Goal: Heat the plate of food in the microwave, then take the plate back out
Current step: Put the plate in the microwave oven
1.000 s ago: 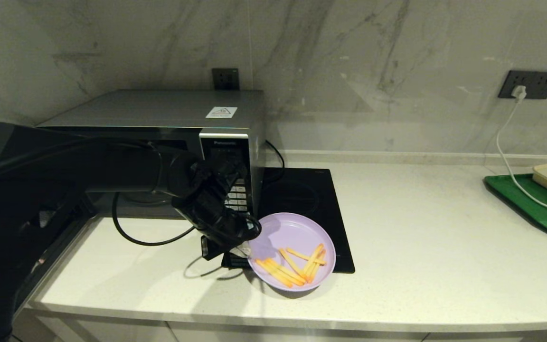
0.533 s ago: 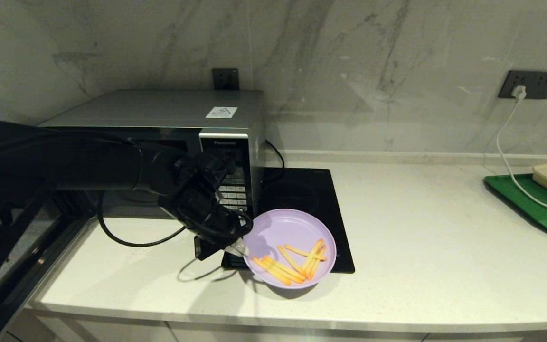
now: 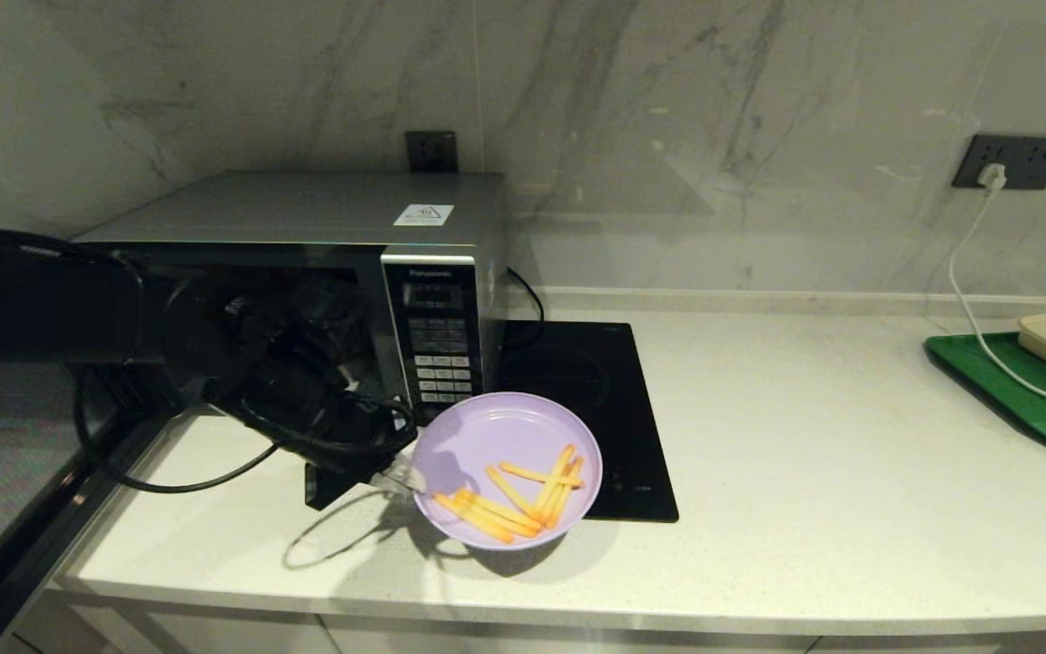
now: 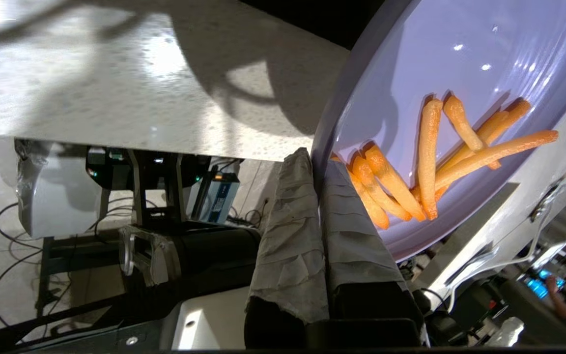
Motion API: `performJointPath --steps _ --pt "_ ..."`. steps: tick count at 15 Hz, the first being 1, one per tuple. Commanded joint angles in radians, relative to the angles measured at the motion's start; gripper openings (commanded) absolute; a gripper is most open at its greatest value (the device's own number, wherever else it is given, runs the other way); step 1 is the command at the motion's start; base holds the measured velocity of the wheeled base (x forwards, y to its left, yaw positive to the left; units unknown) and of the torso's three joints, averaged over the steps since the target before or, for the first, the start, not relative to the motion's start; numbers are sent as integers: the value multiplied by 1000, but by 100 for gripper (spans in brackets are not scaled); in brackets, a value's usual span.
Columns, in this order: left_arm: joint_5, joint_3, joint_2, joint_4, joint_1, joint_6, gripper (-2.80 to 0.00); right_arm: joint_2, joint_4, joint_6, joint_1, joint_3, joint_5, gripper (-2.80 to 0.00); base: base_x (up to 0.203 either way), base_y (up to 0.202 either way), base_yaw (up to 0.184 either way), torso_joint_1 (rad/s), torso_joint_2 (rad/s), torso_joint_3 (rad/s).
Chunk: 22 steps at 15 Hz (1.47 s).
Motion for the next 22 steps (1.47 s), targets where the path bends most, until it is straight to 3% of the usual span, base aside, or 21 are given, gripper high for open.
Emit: performJointPath --steps 1,3,7,10,15,22 --pt "-5 40 -80 2 66 8 -280 0 1 0 0 0 0 -280 0 0 0 0 0 0" --pt "-8 60 -104 4 116 46 -280 0 1 0 0 0 0 -280 0 0 0 0 0 0" --pt "-38 128 -145 2 216 58 -280 0 1 0 0 0 0 -280 0 0 0 0 0 0" --pt "-85 172 -171 1 322 127 -280 0 1 0 0 0 0 -280 0 0 0 0 0 0" --pt "-152 177 -163 -10 459 145 -280 0 1 0 0 0 0 -280 0 0 0 0 0 0" --pt "-196 181 -130 -11 608 205 -280 0 1 0 0 0 0 -280 0 0 0 0 0 0"
